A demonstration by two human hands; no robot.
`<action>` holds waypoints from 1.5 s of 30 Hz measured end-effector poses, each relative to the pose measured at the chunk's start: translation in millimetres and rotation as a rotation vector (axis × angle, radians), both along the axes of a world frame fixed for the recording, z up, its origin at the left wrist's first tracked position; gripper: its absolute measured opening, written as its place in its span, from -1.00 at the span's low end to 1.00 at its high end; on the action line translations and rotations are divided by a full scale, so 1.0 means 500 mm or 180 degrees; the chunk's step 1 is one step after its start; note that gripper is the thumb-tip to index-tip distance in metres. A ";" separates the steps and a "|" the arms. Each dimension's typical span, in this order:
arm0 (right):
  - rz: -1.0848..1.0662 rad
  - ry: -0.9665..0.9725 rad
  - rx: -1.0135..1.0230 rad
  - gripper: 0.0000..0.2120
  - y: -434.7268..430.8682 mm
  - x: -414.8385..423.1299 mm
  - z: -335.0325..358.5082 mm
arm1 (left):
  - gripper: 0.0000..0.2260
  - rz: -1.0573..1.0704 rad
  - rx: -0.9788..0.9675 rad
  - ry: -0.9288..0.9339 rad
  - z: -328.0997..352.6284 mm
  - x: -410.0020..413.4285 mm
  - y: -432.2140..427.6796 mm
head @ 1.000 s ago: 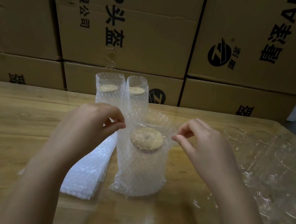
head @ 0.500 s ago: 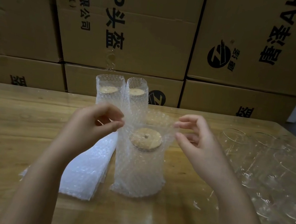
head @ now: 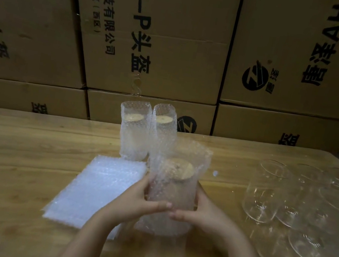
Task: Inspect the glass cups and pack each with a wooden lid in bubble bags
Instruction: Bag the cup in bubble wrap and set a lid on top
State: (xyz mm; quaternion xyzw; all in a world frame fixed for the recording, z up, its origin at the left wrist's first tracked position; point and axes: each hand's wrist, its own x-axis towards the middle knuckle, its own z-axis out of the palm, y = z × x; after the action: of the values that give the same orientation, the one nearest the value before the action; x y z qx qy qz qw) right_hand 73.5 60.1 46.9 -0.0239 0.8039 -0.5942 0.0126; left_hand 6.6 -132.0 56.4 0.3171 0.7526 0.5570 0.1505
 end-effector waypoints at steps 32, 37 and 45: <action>-0.2733 0.0671 0.0385 -0.04 0.090 -0.419 0.009 | -0.82 0.0923 0.1118 -0.0823 -0.122 0.012 0.097; -0.2672 0.0563 0.0406 -0.05 0.070 -0.446 -0.014 | -0.83 0.0972 0.1140 -0.0789 -0.131 0.007 0.097; -0.2410 0.0565 0.0453 -0.04 0.058 -0.446 -0.020 | -0.83 0.0966 0.1026 -0.0668 -0.128 0.010 0.095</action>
State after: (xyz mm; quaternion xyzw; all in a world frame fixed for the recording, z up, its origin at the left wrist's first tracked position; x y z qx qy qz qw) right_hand -149.5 89.0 37.0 0.2239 0.7930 -0.4952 -0.2753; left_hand 11.7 -84.4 -7.7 0.1608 0.6733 0.7161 0.0900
